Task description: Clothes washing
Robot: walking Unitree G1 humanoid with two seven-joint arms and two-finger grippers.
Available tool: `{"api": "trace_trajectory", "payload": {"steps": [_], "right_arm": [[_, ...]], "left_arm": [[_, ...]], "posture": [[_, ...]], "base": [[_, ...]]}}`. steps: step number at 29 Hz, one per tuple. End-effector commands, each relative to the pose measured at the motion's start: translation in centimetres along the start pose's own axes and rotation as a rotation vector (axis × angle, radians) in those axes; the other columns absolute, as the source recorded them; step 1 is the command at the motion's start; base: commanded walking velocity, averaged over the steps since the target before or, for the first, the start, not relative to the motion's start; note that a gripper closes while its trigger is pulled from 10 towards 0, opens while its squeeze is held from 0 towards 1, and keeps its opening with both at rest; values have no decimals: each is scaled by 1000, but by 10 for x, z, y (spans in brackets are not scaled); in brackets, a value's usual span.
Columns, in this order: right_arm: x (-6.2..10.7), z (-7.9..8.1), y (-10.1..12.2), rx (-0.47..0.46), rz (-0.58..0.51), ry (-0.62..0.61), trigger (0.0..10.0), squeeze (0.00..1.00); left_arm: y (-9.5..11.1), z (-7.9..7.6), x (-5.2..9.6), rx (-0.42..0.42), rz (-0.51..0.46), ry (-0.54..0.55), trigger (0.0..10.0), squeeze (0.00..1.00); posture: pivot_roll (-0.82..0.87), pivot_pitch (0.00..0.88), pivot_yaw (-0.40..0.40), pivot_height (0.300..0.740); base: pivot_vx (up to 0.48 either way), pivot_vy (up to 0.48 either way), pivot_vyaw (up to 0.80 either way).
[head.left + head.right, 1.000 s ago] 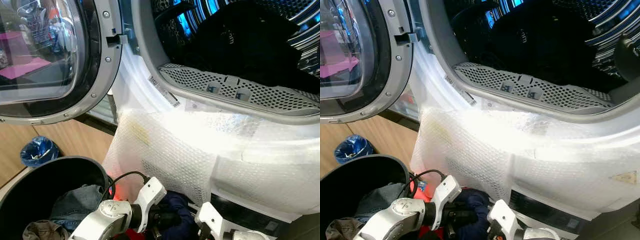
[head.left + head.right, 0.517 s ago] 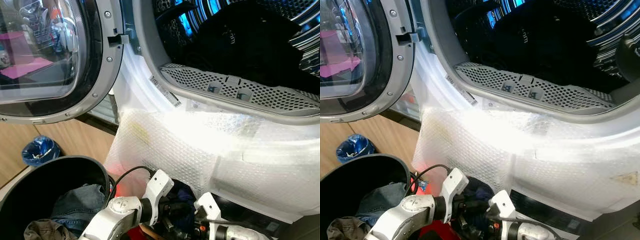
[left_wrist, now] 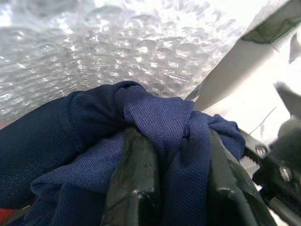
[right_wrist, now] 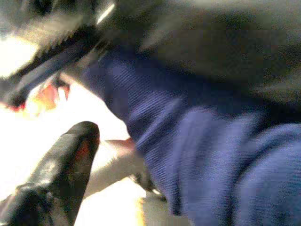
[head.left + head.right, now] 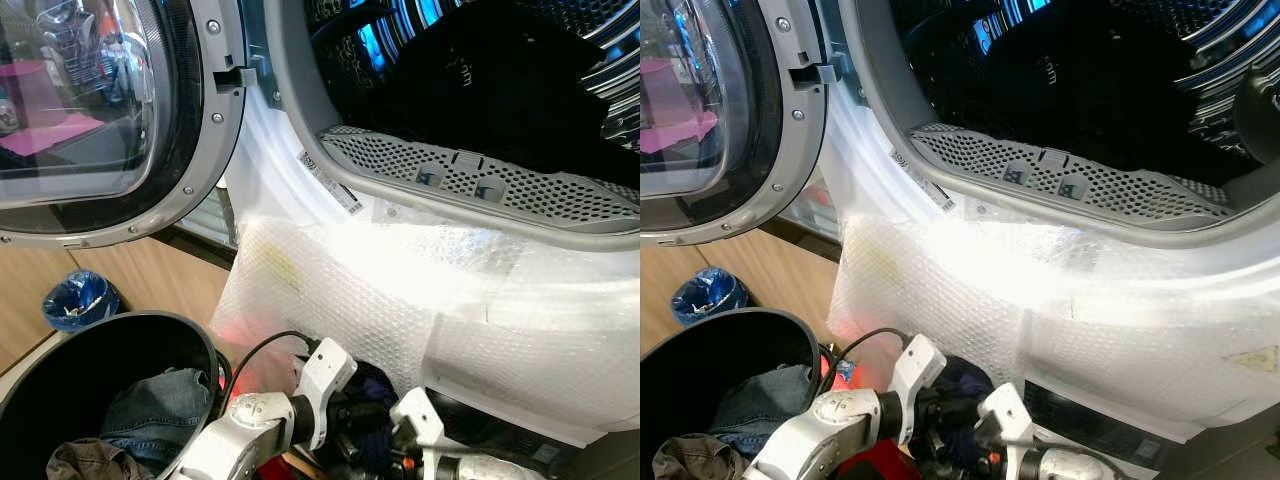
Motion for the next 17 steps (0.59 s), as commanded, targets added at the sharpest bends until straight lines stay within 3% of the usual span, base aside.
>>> {"api": "trace_trajectory", "payload": {"steps": [1,4,9,13,17], "right_arm": [[-17,16,3,75,10,89,10000,0],[-27,8,18,26,-84,50,10000,0],[-38,0,25,1,-118,4,10000,0],[-47,-15,19,0,-107,-113,10000,0],[-40,-23,7,-40,-102,-139,10000,0]], "left_arm": [[21,-14,-9,-35,-75,-62,0,0],[22,-16,-11,-32,-75,-73,0,0],[27,-20,-13,2,-92,-101,0,0],[24,-30,-13,17,-70,-167,0,0],[10,-41,-7,14,15,-245,0,0]], "posture": [[-105,98,22,740],[-100,99,23,740],[-92,102,26,740],[-79,101,25,740],[-79,101,25,740]], "base": [[0,0,0],[0,0,0],[0,0,0],[0,0,0],[0,0,0]]}}
Point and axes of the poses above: a point about 5 cm out from each wrist's last joint towards the gripper, its own x axis pointing back from the gripper into the wrist, its own y axis along the axis of the wrist's last joint, z = x × y, the point moved 2 cm from there along -x, pointing out of the wrist towards the gripper, and after that the axes turned 3 degrees about x, right-handed, at the moved point
